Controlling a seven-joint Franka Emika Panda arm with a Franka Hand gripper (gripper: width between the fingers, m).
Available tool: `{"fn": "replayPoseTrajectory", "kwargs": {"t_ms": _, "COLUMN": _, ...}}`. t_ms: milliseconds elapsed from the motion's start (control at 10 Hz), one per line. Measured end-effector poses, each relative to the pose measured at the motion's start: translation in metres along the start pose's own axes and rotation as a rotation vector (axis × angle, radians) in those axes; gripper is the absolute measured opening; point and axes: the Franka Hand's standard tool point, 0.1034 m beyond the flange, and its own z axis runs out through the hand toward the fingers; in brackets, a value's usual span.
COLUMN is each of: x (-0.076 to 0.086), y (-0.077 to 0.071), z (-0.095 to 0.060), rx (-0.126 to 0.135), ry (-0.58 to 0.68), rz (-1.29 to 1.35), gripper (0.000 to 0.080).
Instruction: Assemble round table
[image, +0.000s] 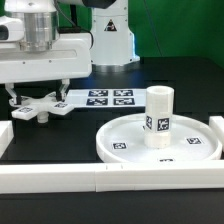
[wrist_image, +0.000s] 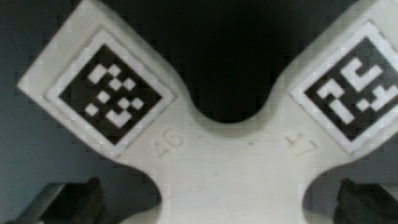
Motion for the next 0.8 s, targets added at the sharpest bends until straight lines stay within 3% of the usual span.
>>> {"fn": "replayPoseTrajectory", "kwargs": {"t_ms": 800, "x": -0.0034, "y": -0.0001, "z": 0.0119, "rx": -0.002, "ry": -0.012, "rz": -0.017, "gripper": 0.0622}}
